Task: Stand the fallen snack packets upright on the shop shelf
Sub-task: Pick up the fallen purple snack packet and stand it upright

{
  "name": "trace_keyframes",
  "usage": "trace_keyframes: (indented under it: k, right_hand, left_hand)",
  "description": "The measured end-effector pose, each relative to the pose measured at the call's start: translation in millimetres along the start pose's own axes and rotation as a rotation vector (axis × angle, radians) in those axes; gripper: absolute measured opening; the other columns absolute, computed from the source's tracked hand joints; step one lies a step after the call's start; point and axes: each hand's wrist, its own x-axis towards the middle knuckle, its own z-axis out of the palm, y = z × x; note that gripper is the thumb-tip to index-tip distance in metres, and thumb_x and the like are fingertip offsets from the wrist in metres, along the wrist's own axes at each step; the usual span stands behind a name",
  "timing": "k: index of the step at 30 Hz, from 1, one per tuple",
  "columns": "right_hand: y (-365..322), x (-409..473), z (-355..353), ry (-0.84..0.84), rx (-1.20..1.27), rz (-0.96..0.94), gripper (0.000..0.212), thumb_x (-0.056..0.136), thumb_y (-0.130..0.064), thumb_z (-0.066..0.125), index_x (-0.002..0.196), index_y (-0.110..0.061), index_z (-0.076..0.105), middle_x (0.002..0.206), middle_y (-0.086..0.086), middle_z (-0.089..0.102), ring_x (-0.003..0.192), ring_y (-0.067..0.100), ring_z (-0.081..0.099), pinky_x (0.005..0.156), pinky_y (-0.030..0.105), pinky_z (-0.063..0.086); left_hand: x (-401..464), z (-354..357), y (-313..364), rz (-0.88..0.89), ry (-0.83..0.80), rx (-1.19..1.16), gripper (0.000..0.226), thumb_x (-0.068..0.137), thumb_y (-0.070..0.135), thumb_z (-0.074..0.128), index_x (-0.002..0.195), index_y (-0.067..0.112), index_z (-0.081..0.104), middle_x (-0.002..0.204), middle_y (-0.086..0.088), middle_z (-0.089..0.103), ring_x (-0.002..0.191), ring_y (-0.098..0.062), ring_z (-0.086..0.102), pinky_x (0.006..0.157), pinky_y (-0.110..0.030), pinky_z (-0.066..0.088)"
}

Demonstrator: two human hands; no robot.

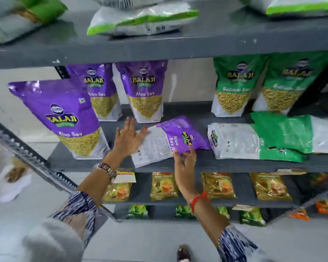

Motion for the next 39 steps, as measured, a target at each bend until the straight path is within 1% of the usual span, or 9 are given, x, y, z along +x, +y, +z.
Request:
trace_keyframes:
  k: [4,8,12,16,19,25,28,34,39]
  right_hand:
    - [6,34,18,0.111,0.229,0.353,0.016,0.093,-0.015,0.055,0.092,-0.008,0.041,0.082,0.010,0.051,0.073,0.024,0.053,0.084,0.051,0.051]
    - [9,60,27,0.176,0.302,0.471,0.033,0.091,-0.018,0.061,0.115,0.000,0.047,0.122,0.023,0.058,0.106,0.039,0.062,0.058,0.035,0.057]
    - [10,63,21,0.210,0.301,0.538,0.015,0.091,-0.011,0.060,0.099,0.001,0.055,0.107,0.021,0.063,0.093,0.033,0.066,0.071,0.039,0.056]
    - [8,59,12,0.242,0.382,0.541,0.013,0.088,-0.011,0.062,0.088,-0.001,0.055,0.082,0.016,0.064,0.070,0.024,0.064,0.048,0.029,0.059]
    - [6,44,8,0.248,0.433,0.439,0.015,0.092,-0.014,0.058,0.079,-0.008,0.054,0.079,0.012,0.065,0.066,0.023,0.064,0.045,0.027,0.058]
    - [-11,9,-8,0.223,0.340,0.151,0.017,0.092,-0.017,0.058,0.076,-0.014,0.063,0.077,0.005,0.065,0.075,0.023,0.062,0.061,0.036,0.054]
    - [-23,-8,-19,0.207,0.294,-0.012,0.019,0.090,-0.017,0.061,0.073,-0.017,0.068,0.075,0.003,0.069,0.076,0.022,0.061,0.073,0.041,0.051]
    - [-60,-40,-39,0.157,0.241,-0.194,0.018,0.088,-0.021,0.064,0.070,-0.021,0.070,0.066,-0.011,0.074,0.069,0.008,0.066,0.087,0.045,0.051]
    - [-81,-69,-48,0.117,0.182,-0.424,0.018,0.091,-0.016,0.059,0.077,-0.012,0.068,0.067,-0.009,0.071,0.066,0.005,0.061,0.068,0.023,0.051]
  left_hand:
    - [53,-4,-10,-0.168,-0.179,-0.340,0.064,0.081,0.061,0.040,0.119,0.011,0.055,0.119,-0.018,0.062,0.110,-0.037,0.057,0.097,-0.048,0.045]
    - [94,-4,-3,-0.082,-0.380,-0.295,0.055,0.085,0.059,0.043,0.101,0.009,0.058,0.098,-0.009,0.062,0.081,-0.023,0.058,0.071,-0.027,0.046]
    - [102,-11,13,-0.070,-0.365,-0.350,0.037,0.087,0.046,0.049,0.072,0.013,0.055,0.074,-0.007,0.062,0.068,-0.019,0.058,0.062,-0.028,0.042]
    - [93,-7,16,-0.099,-0.374,-0.379,0.035,0.090,0.036,0.048,0.065,0.012,0.049,0.061,-0.003,0.049,0.054,-0.014,0.044,0.051,-0.024,0.034]
    - [78,-3,8,-0.088,-0.359,-0.592,0.023,0.089,0.030,0.053,0.076,0.011,0.058,0.078,-0.012,0.063,0.065,-0.020,0.056,0.065,-0.029,0.046]
    - [11,6,-6,-0.298,-0.318,-1.236,0.018,0.087,0.019,0.054,0.071,0.012,0.059,0.047,0.001,0.065,0.059,-0.021,0.057,0.060,-0.029,0.047]
    - [-28,0,-4,-0.249,-0.254,-1.410,0.024,0.090,0.009,0.047,0.069,0.010,0.058,0.041,0.006,0.063,0.041,-0.010,0.060,0.041,-0.014,0.045]
    - [-88,-9,0,-0.143,-0.157,-1.524,0.021,0.090,0.011,0.044,0.070,0.015,0.051,0.046,0.007,0.061,0.040,-0.003,0.057,0.038,-0.010,0.040]
    - [-123,-18,2,-0.092,-0.043,-1.562,0.021,0.090,0.015,0.047,0.069,0.016,0.053,0.053,0.009,0.065,0.049,-0.005,0.060,0.048,-0.019,0.045]
